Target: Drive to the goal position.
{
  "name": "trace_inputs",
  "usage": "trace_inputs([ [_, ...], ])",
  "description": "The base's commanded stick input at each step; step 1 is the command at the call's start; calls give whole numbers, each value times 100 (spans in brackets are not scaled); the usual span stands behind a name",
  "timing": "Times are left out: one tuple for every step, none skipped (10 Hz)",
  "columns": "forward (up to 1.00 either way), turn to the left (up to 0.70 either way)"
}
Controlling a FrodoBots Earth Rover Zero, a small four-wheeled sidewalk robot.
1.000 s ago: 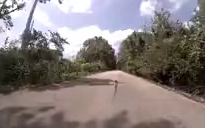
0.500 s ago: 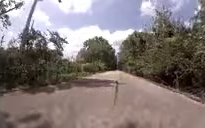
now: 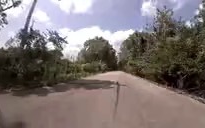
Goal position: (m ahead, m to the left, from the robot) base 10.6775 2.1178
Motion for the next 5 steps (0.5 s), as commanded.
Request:
trace_inputs([
  [50, 0],
  [50, 0],
  [50, 0],
  [50, 0],
  [50, 0],
])
